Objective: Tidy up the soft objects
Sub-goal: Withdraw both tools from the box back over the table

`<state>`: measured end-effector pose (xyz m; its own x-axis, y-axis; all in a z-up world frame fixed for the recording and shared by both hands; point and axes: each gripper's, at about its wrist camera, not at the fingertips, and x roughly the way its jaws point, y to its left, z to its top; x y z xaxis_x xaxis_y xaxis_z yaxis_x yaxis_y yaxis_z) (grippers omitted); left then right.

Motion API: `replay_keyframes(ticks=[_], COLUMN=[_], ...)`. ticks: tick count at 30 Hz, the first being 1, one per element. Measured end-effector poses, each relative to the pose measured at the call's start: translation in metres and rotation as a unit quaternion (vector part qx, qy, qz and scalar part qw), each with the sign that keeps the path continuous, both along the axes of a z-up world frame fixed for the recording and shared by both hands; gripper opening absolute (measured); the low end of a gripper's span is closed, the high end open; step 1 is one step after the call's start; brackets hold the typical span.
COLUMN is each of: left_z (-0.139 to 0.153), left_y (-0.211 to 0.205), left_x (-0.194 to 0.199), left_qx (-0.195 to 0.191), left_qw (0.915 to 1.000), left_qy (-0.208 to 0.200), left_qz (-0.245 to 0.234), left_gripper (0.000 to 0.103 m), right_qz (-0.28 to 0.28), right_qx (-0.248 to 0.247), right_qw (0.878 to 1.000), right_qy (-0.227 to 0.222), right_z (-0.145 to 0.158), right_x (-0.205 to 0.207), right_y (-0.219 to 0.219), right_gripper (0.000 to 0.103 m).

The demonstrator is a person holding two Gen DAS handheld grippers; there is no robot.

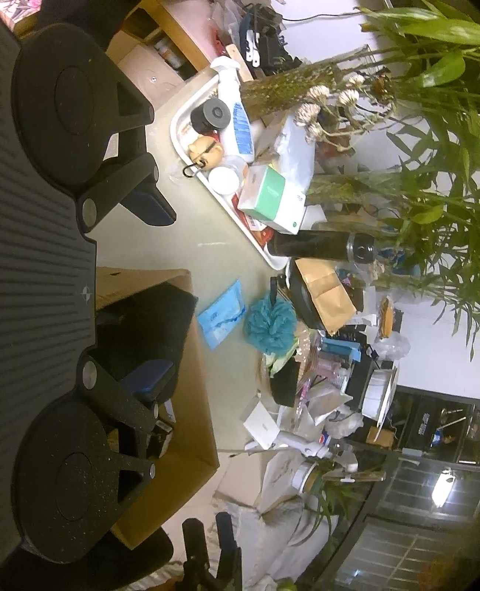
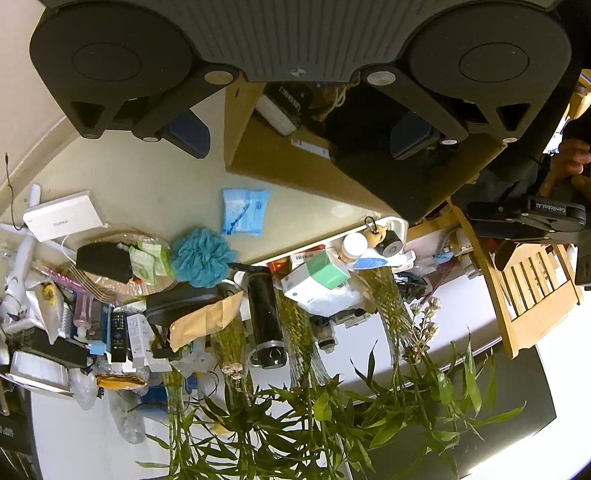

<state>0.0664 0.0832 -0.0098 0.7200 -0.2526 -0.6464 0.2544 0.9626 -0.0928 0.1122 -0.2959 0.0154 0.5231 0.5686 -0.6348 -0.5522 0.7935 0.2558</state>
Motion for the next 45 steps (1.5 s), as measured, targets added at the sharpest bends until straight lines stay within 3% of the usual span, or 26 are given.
replay_keyframes(ticks=[19,36,45], left_z=[0.007,0.010,0.004], left_y=[-0.009,-0.001,-0.005], left_x=[0.031,0.085,0.114], left_qx=[-0.010,-0.008,0.018], left_qw=[0.9990,0.9985,0.9979], left_qy=[-0.034,-0.055,-0.055], left_qz=[-0.027,-0.005,-0.031], left_gripper=[0.080,0.079,0.079], right_qz=[-0.022,-0.038,-0.042], right_qx=[0.012,0.021,0.018], right_qw=[1.000,0.999,0.999], right_qy=[0.005,0.010,0.011], right_z=[-0.010,-0.023,-0.031], right_x=[0.039,0.086,0.114], right_y=[-0.003,-0.011,-0.001], right_gripper=[0.103,0.103,0.103])
